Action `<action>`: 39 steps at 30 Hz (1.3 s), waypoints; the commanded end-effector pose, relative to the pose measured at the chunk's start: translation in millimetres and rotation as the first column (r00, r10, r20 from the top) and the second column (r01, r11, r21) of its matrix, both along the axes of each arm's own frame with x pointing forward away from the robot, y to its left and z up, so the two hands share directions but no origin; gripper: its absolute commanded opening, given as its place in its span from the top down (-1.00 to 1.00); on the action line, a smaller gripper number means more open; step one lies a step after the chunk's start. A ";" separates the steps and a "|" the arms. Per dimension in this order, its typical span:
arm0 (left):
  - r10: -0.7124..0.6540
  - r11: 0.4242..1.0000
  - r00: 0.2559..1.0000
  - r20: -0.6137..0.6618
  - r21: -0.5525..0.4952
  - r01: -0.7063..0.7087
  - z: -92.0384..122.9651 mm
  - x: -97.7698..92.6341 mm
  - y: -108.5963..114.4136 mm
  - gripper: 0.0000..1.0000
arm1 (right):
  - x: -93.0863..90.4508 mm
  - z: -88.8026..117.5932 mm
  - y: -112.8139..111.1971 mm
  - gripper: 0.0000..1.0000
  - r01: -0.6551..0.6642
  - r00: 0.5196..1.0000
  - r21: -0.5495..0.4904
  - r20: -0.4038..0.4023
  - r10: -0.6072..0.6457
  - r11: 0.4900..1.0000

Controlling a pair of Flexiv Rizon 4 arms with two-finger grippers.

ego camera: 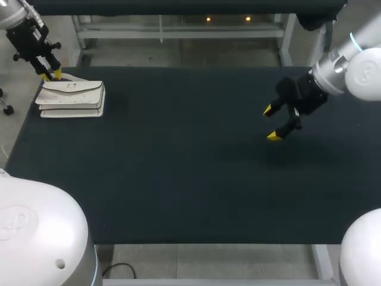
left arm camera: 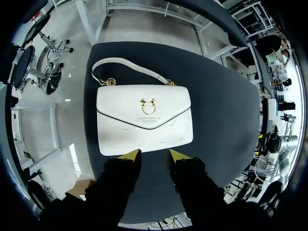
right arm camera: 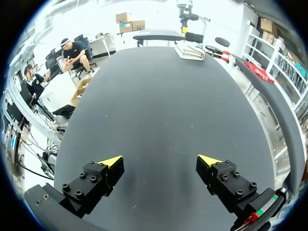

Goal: Pick up the bag, open it, inspect its contents, close it, and place it on the opposite side

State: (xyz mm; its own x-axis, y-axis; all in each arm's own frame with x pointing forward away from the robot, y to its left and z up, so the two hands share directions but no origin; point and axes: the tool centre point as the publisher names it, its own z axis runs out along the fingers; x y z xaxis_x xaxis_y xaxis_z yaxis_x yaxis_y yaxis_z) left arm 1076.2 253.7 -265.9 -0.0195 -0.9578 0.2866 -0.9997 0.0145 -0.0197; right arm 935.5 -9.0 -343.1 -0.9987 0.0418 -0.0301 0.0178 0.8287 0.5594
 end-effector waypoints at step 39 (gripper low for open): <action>0.241 0.934 0.970 0.026 -0.277 -0.225 -56.3 24.3 95.8 -1.00 | -0.2 -1.0 -0.2 -1.00 0.000 1.000 0.003 0.002 0.000 1.000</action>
State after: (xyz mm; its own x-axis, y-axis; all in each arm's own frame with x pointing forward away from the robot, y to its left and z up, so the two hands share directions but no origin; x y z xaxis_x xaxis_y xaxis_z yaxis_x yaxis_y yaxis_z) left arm 1087.6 344.4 -312.7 0.1736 -0.8413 0.5120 -0.9635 -0.2527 -0.0885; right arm 935.5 -9.1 -343.1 -0.9987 0.0414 -0.0299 0.0176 0.8285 0.5598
